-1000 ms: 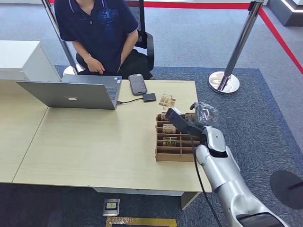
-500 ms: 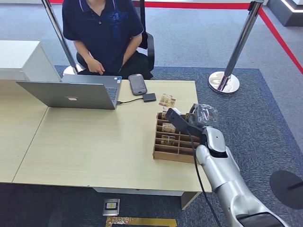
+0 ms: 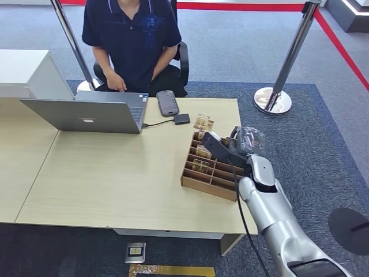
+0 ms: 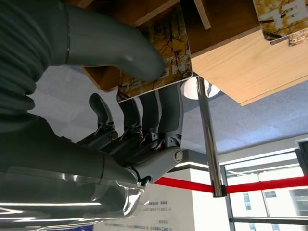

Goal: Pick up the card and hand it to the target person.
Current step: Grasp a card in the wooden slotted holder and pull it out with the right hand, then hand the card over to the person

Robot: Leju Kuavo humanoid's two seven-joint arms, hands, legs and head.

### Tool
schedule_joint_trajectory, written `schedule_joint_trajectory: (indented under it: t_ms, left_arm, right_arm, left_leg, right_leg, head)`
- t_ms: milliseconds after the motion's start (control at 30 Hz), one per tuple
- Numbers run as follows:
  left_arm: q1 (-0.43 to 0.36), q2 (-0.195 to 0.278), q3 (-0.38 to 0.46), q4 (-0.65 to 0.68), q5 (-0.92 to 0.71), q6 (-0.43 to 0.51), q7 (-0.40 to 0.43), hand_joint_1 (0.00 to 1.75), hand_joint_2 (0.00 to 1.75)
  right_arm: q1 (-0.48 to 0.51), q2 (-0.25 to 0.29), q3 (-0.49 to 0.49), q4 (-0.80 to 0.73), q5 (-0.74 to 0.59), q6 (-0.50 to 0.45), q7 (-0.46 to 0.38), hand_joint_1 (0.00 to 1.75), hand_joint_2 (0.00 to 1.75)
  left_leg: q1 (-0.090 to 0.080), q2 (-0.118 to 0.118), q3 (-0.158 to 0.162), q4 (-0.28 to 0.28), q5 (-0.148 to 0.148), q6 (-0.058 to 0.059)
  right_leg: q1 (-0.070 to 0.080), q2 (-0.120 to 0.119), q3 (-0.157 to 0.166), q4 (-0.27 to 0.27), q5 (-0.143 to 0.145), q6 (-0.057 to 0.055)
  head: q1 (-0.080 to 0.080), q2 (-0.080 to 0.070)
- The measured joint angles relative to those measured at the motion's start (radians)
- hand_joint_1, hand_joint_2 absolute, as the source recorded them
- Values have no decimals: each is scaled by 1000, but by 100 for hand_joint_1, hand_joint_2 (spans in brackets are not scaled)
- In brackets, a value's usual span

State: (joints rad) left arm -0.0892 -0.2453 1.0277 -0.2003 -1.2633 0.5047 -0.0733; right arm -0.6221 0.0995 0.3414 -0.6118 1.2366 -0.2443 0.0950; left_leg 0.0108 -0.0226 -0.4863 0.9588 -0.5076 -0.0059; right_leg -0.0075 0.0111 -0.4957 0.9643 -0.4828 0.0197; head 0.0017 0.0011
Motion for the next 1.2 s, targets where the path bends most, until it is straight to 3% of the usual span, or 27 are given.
schedule_joint_trajectory:
  t_ms: [300,667,933,1200]
  left_arm:
    - [0,0,0,0,1,0,-7,0,0]
    - [0,0,0,0,4,0,-7,0,0]
    - [0,0,0,0,7,3,-7,0,0]
    - [-1,0,0,0,13,12,-7,0,0]
  right_arm:
    - [0,10,1,-34,13,-3,-19,155,175]
    - [-5,14,44,-172,18,35,-38,152,175]
    - [-64,16,148,-315,-31,116,-46,150,175]
    - [-184,90,241,-294,-96,161,-54,149,175]
  left_leg:
    - [0,0,-1,0,0,0]
    - [0,0,-2,0,0,0]
    - [0,0,-2,0,0,0]
    - [0,0,-3,0,1,-1]
  right_leg:
    - [0,0,0,0,0,0]
    - [0,0,-2,0,0,0]
    - [0,0,-2,0,0,0]
    - [0,0,-3,1,0,0]
  head:
    - [0,0]
    - [0,0]
    - [0,0]
    - [0,0]
